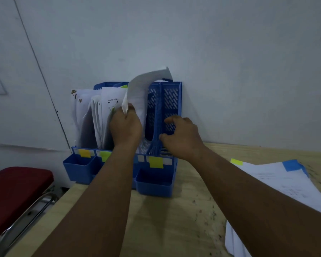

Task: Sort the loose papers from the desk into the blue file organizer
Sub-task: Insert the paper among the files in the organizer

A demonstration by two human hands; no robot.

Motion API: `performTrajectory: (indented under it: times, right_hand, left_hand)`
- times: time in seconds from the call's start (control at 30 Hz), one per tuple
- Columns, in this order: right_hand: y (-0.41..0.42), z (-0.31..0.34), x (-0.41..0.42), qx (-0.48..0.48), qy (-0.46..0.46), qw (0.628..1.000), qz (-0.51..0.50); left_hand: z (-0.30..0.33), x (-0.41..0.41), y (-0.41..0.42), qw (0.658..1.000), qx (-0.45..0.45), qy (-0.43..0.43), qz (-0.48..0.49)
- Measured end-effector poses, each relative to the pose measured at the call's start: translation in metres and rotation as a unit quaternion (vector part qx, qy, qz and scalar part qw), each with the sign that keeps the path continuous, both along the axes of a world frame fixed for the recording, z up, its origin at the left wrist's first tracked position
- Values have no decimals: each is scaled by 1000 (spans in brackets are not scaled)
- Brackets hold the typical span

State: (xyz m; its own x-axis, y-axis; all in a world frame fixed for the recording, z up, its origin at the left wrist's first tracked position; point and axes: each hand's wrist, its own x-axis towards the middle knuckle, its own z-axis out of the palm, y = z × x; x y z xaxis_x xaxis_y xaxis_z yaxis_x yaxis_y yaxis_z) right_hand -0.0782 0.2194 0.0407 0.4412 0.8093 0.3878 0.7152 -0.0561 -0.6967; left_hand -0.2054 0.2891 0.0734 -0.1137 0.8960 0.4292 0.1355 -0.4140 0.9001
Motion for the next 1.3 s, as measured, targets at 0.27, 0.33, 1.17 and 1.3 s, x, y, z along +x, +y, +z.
performTrajectory:
  times: [0.27, 0.33, 1.17, 1.3]
  right_hand:
    - [-5, 7, -1, -17, -21, 1000, -7]
    - [-7, 7, -2, -19, -21, 1000, -5]
    - [-27, -3, -10, -27, -5, 1000, -15]
    - [-28, -3, -10, -27, -4, 999, -23]
  left_hand:
    - [-9, -5, 20, 987, -4, 159, -28]
    - [-22, -8, 27, 955, 33, 295, -13]
    - [-27, -30, 16, 942, 70, 293, 145]
    - [-37, -30, 25, 935, -7, 345, 79]
